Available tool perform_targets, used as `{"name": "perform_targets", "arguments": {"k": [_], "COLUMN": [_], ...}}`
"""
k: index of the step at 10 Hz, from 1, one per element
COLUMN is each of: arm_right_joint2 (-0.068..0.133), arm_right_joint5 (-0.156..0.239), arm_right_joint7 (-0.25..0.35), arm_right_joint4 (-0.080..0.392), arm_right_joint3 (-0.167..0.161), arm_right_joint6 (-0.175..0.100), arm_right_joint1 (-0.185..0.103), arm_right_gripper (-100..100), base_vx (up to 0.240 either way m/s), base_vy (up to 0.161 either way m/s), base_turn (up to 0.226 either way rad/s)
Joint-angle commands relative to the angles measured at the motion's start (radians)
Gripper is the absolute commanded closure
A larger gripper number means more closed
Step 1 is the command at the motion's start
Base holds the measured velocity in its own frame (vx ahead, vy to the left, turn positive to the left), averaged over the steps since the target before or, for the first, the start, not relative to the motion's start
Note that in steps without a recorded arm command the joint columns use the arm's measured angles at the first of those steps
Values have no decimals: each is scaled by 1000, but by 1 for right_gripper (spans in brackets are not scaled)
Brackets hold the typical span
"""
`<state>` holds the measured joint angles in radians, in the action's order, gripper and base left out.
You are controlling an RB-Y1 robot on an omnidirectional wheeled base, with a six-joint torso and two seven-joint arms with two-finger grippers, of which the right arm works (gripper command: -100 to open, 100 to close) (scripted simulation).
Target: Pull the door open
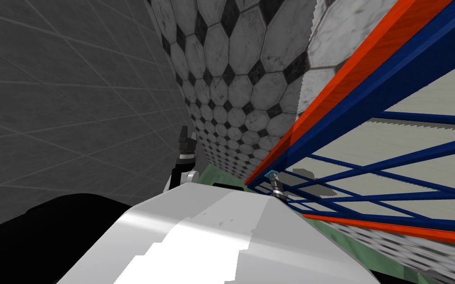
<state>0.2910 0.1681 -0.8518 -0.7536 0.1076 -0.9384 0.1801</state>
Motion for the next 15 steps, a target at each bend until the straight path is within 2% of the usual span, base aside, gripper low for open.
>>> {"name": "perform_targets", "arguments": {"k": [1, 2, 6, 7, 8, 11, 12, 13, 14, 15], "arm_right_joint2": [-3, -3, -3, -3, -3, -4, -4, -4, -4, -4], "arm_right_joint5": [7, 7, 24, 24, 31, 44, 44, 50, 50, 57], "arm_right_joint7": [50, 55, 170, 176, 216, 291, 299, 336, 340, 379], "arm_right_joint4": [9, 9, 17, 17, 20, 25, 25, 28, 28, 32], "arm_right_joint3": [-4, -4, -10, -10, -13, -18, -18, -20, -20, -23], "arm_right_joint6": [0, 0, 3, 3, 3, 5, 5, 5, 5, 6], "arm_right_joint1": [-3, -3, -14, -14, -18, -26, -26, -30, -30, -35], "arm_right_gripper": [100, 100, 100, 100, 100, 100, 100, 100, 100, 100], "base_vx": [-34, -27, -38, -26, -35, -42, -29, -37, -29, -31], "base_vy": [-11, -9, -11, -8, -10, -13, -13, -7, -8, -14], "base_turn": [29, 18, 36, 18, 33, 38, 22, 36, 22, 42]}}
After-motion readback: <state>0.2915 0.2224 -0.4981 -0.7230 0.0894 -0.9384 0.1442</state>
